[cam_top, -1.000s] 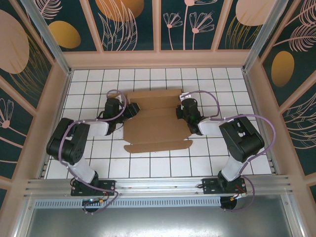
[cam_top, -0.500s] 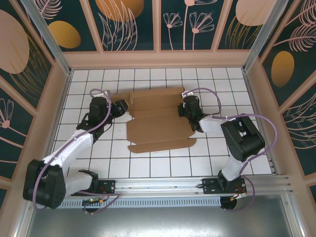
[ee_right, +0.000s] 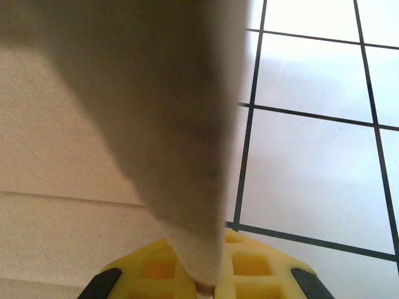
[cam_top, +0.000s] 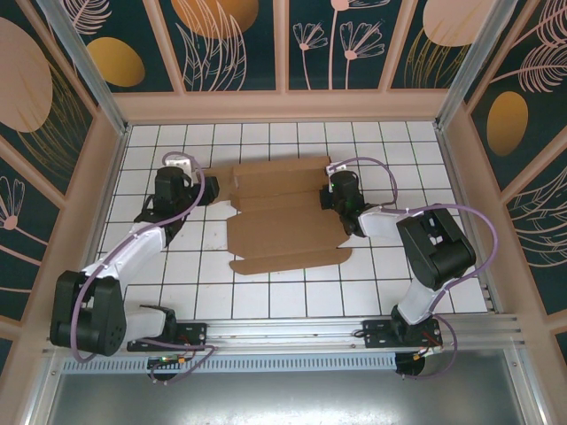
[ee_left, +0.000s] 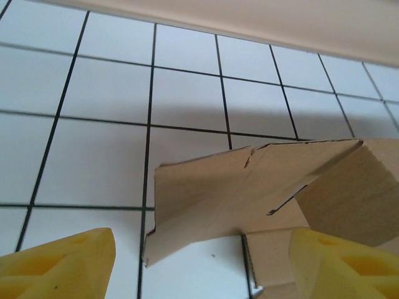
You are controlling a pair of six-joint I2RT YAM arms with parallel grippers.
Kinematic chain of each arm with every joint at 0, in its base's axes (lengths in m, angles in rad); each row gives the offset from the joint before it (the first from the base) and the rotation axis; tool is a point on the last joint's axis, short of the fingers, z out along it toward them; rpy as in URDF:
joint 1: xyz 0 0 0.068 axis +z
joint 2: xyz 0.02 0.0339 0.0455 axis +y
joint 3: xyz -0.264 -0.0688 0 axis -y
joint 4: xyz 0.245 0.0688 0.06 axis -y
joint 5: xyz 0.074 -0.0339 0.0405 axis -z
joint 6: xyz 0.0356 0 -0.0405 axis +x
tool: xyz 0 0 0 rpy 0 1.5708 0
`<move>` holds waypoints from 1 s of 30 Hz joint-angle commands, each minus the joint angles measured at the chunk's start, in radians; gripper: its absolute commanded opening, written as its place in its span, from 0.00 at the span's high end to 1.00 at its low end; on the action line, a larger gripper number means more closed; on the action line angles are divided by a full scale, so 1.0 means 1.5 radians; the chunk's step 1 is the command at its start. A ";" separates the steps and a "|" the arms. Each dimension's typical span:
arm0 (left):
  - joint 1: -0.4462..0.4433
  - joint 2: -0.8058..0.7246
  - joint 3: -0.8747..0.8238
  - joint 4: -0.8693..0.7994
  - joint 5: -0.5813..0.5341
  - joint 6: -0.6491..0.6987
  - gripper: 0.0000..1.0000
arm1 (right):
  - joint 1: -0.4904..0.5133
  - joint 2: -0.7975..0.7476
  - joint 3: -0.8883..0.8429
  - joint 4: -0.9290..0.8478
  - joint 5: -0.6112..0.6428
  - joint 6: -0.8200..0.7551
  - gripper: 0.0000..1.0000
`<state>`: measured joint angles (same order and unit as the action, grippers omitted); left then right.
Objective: Fold the paper box
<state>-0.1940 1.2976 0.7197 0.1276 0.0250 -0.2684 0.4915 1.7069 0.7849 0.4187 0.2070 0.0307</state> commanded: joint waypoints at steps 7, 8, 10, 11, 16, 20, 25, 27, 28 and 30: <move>0.049 0.034 -0.030 0.113 0.074 0.182 0.28 | -0.015 -0.005 -0.005 0.001 -0.027 -0.006 0.93; 0.051 0.037 -0.038 0.127 0.084 0.186 0.28 | -0.015 -0.005 -0.005 0.001 -0.031 -0.006 0.93; 0.052 0.043 -0.049 0.149 0.105 0.194 0.30 | -0.016 -0.005 -0.004 0.001 -0.033 -0.006 0.93; 0.053 0.046 -0.054 0.161 0.113 0.194 0.30 | -0.016 -0.005 -0.004 0.001 -0.034 -0.006 0.93; 0.054 0.078 -0.061 0.187 0.143 0.195 0.33 | -0.020 -0.004 -0.003 -0.001 -0.037 -0.005 0.93; 0.054 0.101 -0.048 0.169 0.157 0.196 0.44 | -0.021 -0.005 -0.005 0.000 -0.036 -0.003 0.93; 0.054 0.100 -0.042 0.165 0.147 0.187 0.71 | -0.021 -0.005 -0.004 -0.002 -0.036 -0.002 0.93; 0.053 0.098 -0.038 0.157 0.139 0.178 0.78 | -0.021 -0.003 -0.002 -0.002 -0.038 0.000 0.93; 0.054 0.097 -0.037 0.155 0.135 0.171 0.81 | -0.021 -0.003 -0.002 -0.002 -0.040 0.001 0.93; 0.053 0.091 -0.038 0.156 0.129 0.149 0.83 | -0.019 -0.003 -0.002 -0.002 -0.040 0.003 0.93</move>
<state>-0.1169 1.4429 0.6357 0.3553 0.2256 -0.0067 0.4656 1.7069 0.7849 0.4225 0.1623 0.0315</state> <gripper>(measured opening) 0.178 0.085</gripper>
